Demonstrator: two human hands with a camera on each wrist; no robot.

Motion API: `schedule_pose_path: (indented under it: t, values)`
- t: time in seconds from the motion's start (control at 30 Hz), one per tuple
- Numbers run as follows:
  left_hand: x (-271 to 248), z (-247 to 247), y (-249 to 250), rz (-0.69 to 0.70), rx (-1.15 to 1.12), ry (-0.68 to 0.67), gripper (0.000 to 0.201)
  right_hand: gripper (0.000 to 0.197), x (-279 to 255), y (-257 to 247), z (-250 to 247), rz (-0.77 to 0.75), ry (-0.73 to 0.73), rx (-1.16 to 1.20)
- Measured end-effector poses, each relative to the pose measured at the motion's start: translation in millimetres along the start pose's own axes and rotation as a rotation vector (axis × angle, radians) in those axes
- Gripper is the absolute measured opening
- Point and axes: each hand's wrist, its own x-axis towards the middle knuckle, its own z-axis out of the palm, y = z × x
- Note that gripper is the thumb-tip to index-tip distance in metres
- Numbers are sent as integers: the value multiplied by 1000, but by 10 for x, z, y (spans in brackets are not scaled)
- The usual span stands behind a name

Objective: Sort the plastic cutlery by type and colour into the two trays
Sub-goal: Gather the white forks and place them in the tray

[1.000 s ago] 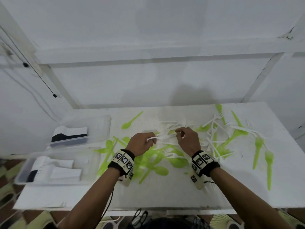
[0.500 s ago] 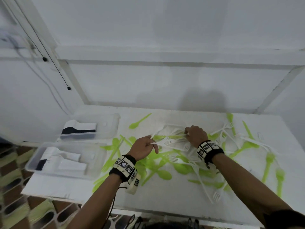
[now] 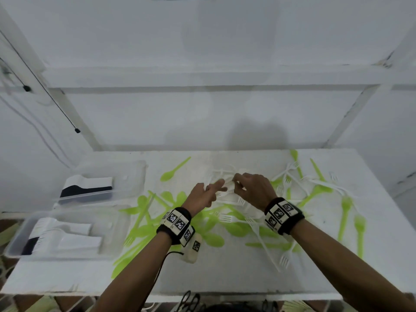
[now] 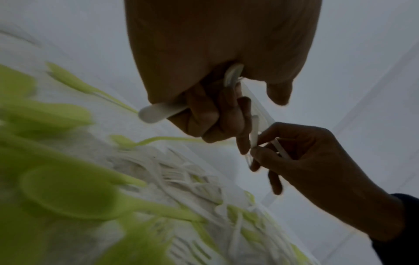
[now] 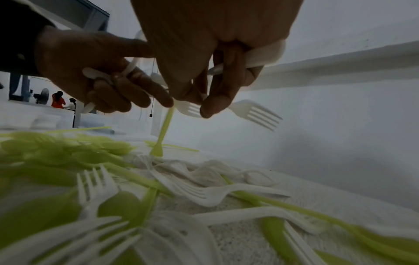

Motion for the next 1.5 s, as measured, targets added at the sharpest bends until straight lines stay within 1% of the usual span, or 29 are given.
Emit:
schedule_pose_path:
  t: [0.07,0.17,0.23,0.27,0.33,0.4,0.43,0.47,0.5,0.53,0.57,0.6,0.67,0.73,0.8,0.9,0.97,1.07,1.17,1.23,1.3,1.4,1.5]
  values:
    - [30,83,62,25,68,-21,46,7,-39,-52,-18,-23,47,-6]
    - [80,154,104,47,123,-59,37,18,-76,-54,-21,-16,93,-12]
    - [87,160,75,73,175,-99,34,11,-124,-38,-3,8,82,38]
    - [83,158,45,78,190,-102,36,12,-158,-38,2,53,73,85]
    - [67,162,-16,105,218,-90,41,20,-227,-68,7,196,54,268]
    - [31,186,-45,144,233,-104,42,28,-274,-130,-26,361,-19,583]
    - [5,209,-43,160,216,-134,42,32,-283,-180,-60,421,-69,732]
    - [-13,241,-48,169,186,-182,42,34,-276,-222,-82,448,-107,827]
    - [-29,278,-55,175,157,-236,43,35,-256,-252,-93,455,-125,867]
    - [-36,315,-62,176,141,-269,46,37,-225,-268,-87,464,-114,863]
    - [-21,339,-93,168,132,-271,49,37,-193,-266,-62,476,-76,820]
    - [6,346,-122,154,121,-243,51,36,-165,-241,-26,485,-26,737]
    - [89,313,-188,148,112,-170,42,34,-146,-162,28,483,67,557]
    - [156,228,-225,162,103,-145,31,37,-162,-65,36,499,89,506]
    - [198,144,-219,177,69,-145,41,40,-209,-6,27,521,42,518]
    - [237,65,-179,203,40,-45,53,37,-280,-26,54,483,-53,437]
    - [238,13,-147,257,87,11,54,32,-304,-92,128,449,-134,379]
    - [192,-66,-151,345,169,67,51,29,-286,-228,215,400,-197,326]
    - [97,-160,-155,303,83,178,40,24,-230,-334,289,309,-298,184]
    - [27,-228,-167,259,4,209,37,25,-178,-358,332,305,-323,103]
    - [-37,-300,-195,204,-18,178,42,29,-104,-333,388,299,-319,62]
    - [-127,-353,-277,134,-70,100,45,37,18,-284,449,242,-409,-56]
    - [-181,-369,-392,86,-139,152,43,29,88,-238,494,212,-477,-106]
